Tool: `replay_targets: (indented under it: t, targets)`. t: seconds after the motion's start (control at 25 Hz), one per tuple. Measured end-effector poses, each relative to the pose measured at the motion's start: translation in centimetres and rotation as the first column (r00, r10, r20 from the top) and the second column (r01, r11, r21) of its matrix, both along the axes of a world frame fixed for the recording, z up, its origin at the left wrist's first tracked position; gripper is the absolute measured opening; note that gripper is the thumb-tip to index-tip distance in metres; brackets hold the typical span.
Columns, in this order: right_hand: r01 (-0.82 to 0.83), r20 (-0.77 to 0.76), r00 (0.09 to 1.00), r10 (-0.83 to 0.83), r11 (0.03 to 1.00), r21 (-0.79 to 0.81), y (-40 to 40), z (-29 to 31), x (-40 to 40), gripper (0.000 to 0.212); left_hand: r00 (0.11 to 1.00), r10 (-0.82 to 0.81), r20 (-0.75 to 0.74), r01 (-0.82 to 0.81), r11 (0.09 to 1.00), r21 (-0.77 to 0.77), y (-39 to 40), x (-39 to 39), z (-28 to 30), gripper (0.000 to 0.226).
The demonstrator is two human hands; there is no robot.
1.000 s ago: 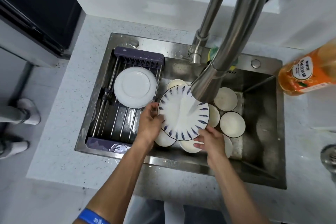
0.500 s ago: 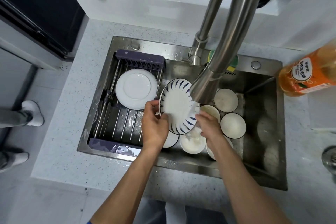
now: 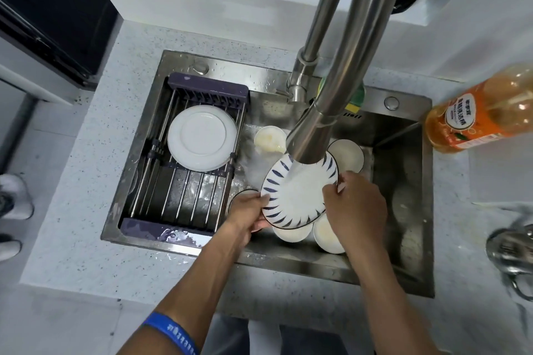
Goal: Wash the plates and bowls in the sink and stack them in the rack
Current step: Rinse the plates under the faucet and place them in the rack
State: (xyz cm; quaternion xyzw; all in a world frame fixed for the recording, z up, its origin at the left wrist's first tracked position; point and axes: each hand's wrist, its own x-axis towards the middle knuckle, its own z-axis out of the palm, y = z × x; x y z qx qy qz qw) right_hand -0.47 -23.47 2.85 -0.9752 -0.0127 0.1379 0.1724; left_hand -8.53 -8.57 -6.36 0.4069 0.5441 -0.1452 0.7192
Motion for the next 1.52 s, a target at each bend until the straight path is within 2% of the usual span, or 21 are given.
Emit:
replay_targets:
  t: [0.12, 0.2, 0.24, 0.28, 0.32, 0.36, 0.44, 0.48, 0.64, 0.72, 0.8, 0.88, 0.96, 1.08, 1.12, 1.2, 1.28, 1.32, 1.36, 1.44, 1.52]
  targets:
    - [0.122, 0.012, 0.992, -0.128, 0.968, 0.219, -1.1, -1.5, -1.2, 0.014, 0.955, 0.261, 0.14, -0.246, 0.962, -0.12, -0.7, 2.0, 0.1, 0.019]
    - [0.328, -0.188, 0.944, -0.27, 0.818, 0.472, -1.9, -3.5, -1.0, 0.027, 0.937, 0.269, 0.223, -0.249, 0.962, -0.114, -0.3, 2.8, 0.9, 0.019]
    - [0.367, -0.234, 0.929, -0.287, 0.799, 0.476, -2.3, -4.5, -1.4, 0.032, 0.939, 0.234, 0.254, -0.229, 0.972, -0.05, -0.3, 3.0, 1.4, 0.021]
    - [0.3, -0.192, 0.951, -0.242, 0.871, 0.388, -2.3, -5.3, -2.1, 0.035, 0.939, 0.199, 0.279, -0.216, 0.976, 0.03, -0.4, 3.1, 1.8, 0.022]
    - [0.107, -0.084, 0.993, -0.089, 0.963, 0.249, -1.6, -6.1, -3.3, 0.038, 0.941, 0.172, 0.291, -0.208, 0.973, 0.097, -0.5, 3.0, 2.1, 0.023]
    - [-0.115, -0.026, 0.992, 0.122, 0.977, 0.18, -0.5, -6.6, -4.5, 0.045, 0.948, 0.141, 0.284, -0.189, 0.971, 0.148, -0.8, 2.8, 2.3, 0.024]
    - [-0.484, -0.081, 0.849, 0.522, 0.83, 0.279, 2.3, -6.3, -5.3, 0.059, 0.963, 0.073, 0.26, -0.134, 0.965, 0.225, -1.1, 2.0, 1.9, 0.026]
    - [-0.515, -0.136, 0.796, 0.59, 0.778, 0.359, 3.4, -6.2, -4.6, 0.058, 0.966, 0.044, 0.254, -0.11, 0.962, 0.251, -1.1, 1.6, 1.9, 0.027]
    - [-0.539, -0.264, 0.743, 0.615, 0.784, 0.308, 4.0, -7.0, -2.3, 0.054, 0.966, 0.118, 0.231, -0.186, 0.937, 0.297, 0.6, 1.3, 2.3, 0.031]
    - [-0.514, -0.223, 0.711, 0.667, 0.709, 0.482, 4.8, -7.1, -2.7, 0.052, 0.973, 0.079, 0.215, -0.148, 0.933, 0.327, 0.8, 1.2, 2.5, 0.033]
    - [-0.423, -0.273, 0.747, 0.607, 0.75, 0.509, 5.3, -7.8, -1.9, 0.053, 0.972, 0.069, 0.224, -0.139, 0.938, 0.318, 0.6, 1.1, 2.4, 0.035]
    - [-0.498, -0.271, 0.751, 0.603, 0.786, 0.367, 5.5, -8.1, -1.6, 0.055, 0.971, 0.082, 0.225, -0.148, 0.943, 0.298, 0.9, 1.0, 2.6, 0.035]
    - [-0.525, -0.217, 0.738, 0.639, 0.746, 0.41, 5.7, -8.5, -1.9, 0.054, 0.976, 0.048, 0.211, -0.113, 0.944, 0.311, 0.8, 0.9, 2.8, 0.035]
    - [-0.431, -0.257, 0.778, 0.574, 0.784, 0.447, 6.7, -8.9, -1.5, 0.052, 0.977, 0.079, 0.198, -0.139, 0.939, 0.316, 0.4, 0.6, 2.4, 0.031]
    - [-0.509, -0.208, 0.761, 0.614, 0.765, 0.396, 6.7, -8.7, -1.6, 0.051, 0.975, 0.114, 0.193, -0.171, 0.934, 0.314, 0.8, 0.5, 2.0, 0.028]
    - [-0.542, 0.038, 0.837, 0.546, 0.816, 0.2, 5.2, -8.6, -2.5, 0.049, 0.97, 0.145, 0.194, -0.201, 0.93, 0.309, 1.0, 0.3, 1.1, 0.024]
    - [-0.273, 0.167, 0.952, 0.258, 0.959, 0.077, 2.9, -8.9, -3.0, 0.046, 0.951, 0.199, 0.238, -0.255, 0.938, 0.236, 1.1, 0.3, 1.1, 0.024]
    - [-0.103, 0.073, 0.993, 0.094, 0.988, 0.117, 1.8, -9.0, -2.6, 0.046, 0.943, 0.222, 0.25, -0.267, 0.949, 0.167, 1.2, 0.2, 0.9, 0.027]
    - [0.099, -0.099, 0.992, -0.077, 0.964, 0.248, 1.1, -9.0, -1.4, 0.04, 0.93, 0.255, 0.266, -0.281, 0.958, 0.061, 1.5, 0.1, 0.6, 0.032]
    - [0.424, -0.399, 0.888, -0.227, 0.742, 0.52, 0.4, -8.8, 0.4, 0.018, 0.919, 0.274, 0.282, -0.256, 0.961, -0.103, 1.6, 0.3, 0.8, 0.037]
    - [0.465, -0.398, 0.878, -0.267, 0.677, 0.57, 0.9, -8.4, -0.5, 0.015, 0.951, 0.211, 0.225, -0.216, 0.976, -0.002, -0.2, 0.8, 1.1, 0.032]
